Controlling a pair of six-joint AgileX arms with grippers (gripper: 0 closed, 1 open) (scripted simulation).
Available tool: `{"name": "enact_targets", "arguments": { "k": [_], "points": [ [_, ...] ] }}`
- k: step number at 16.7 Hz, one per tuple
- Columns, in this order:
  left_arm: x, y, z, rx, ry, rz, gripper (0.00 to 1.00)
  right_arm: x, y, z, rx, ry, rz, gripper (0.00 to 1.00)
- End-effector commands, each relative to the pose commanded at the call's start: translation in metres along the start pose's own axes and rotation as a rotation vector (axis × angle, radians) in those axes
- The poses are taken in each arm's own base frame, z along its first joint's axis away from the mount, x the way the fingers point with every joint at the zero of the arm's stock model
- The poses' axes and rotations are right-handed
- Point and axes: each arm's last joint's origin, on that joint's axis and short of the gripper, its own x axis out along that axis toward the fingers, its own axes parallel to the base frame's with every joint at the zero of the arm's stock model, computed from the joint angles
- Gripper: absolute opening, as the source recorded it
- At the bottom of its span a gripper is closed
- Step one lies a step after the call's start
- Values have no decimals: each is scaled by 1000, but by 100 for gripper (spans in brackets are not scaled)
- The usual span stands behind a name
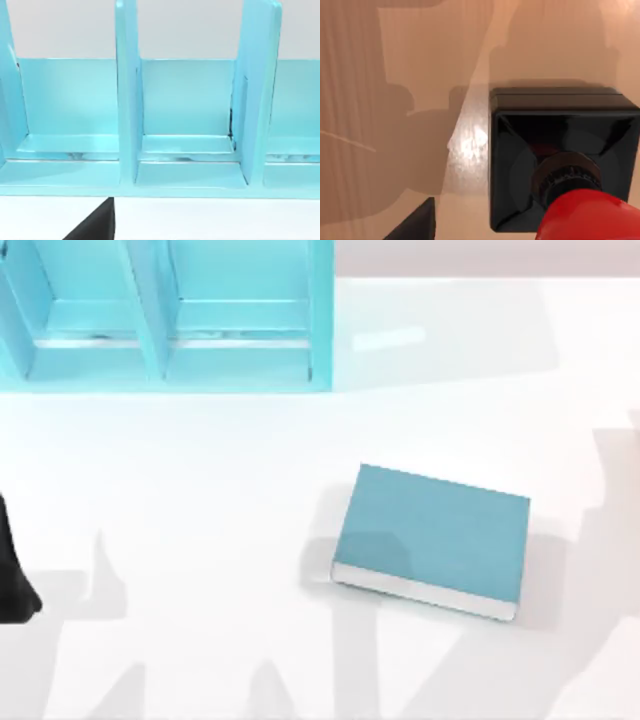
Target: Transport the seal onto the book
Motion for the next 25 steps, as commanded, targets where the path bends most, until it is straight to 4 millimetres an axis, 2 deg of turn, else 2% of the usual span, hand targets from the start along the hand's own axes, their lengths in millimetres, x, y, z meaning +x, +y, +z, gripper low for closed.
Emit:
{"name": "enact_targets", "arguments": {
  "k": [2,6,19,25],
  "points": [
    [0,0,0,0,0,0,100,15,1,-3,0,7,3,100],
    [0,0,0,0,0,0,100,18,1,-3,0,8,3,100],
    [0,0,0,0,0,0,100,18,1,-3,0,8,3,2],
    [0,0,0,0,0,0,100,18,1,-3,0,8,3,0]
  ]
}}
